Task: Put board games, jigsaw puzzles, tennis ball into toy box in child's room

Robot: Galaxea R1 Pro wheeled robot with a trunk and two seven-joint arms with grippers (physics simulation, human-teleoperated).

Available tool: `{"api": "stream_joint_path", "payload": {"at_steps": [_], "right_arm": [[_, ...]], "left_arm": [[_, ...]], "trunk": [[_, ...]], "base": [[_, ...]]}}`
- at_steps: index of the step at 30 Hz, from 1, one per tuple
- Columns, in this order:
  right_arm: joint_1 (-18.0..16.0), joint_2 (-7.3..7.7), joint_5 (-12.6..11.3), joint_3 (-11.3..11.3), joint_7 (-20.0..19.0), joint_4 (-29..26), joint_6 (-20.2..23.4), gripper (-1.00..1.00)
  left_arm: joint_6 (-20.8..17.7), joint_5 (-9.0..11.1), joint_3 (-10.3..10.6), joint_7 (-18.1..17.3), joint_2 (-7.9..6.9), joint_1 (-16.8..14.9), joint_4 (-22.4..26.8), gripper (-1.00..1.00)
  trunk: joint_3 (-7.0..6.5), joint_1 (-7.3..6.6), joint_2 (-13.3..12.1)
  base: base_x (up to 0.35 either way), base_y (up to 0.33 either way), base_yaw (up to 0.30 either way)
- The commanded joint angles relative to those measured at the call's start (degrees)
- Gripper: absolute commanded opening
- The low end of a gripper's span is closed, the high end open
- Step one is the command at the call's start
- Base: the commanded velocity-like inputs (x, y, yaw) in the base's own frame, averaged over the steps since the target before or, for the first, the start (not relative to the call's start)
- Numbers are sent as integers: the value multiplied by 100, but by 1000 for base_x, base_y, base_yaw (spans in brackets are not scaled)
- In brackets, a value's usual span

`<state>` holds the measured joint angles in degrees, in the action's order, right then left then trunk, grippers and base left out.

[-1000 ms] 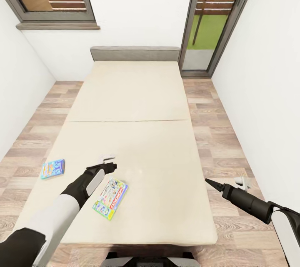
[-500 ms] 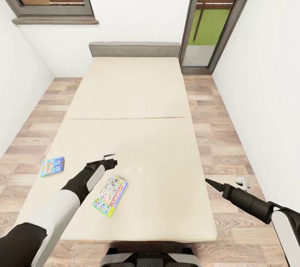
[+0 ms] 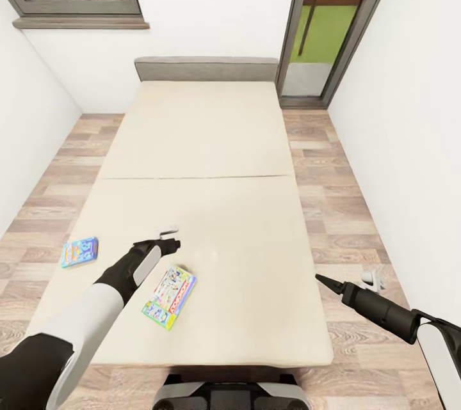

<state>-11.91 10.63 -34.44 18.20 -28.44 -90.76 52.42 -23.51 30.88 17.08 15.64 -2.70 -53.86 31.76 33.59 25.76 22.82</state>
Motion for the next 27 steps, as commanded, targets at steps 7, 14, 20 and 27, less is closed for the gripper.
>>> {"api": "stream_joint_path", "payload": {"at_steps": [7, 14, 20, 27], "right_arm": [[-4, 0, 16, 9, -30, -3, 32, 100], [-4, 0, 16, 13, -30, -3, 32, 100], [-4, 0, 16, 15, -30, -3, 32, 100], [-4, 0, 16, 17, -30, -3, 32, 100]], "left_arm": [[-14, 59, 64, 53, -13, -9, 10, 100], [18, 59, 85, 53, -8, -10, 8, 100], [29, 58, 93, 53, -8, -10, 6, 100], [36, 52, 109, 48, -6, -10, 5, 100]], "trunk": [[74, 3, 10], [140, 3, 10], [196, 3, 10], [262, 3, 10]], "base": [[0, 0, 0], [0, 0, 0], [0, 0, 0], [0, 0, 0]]}}
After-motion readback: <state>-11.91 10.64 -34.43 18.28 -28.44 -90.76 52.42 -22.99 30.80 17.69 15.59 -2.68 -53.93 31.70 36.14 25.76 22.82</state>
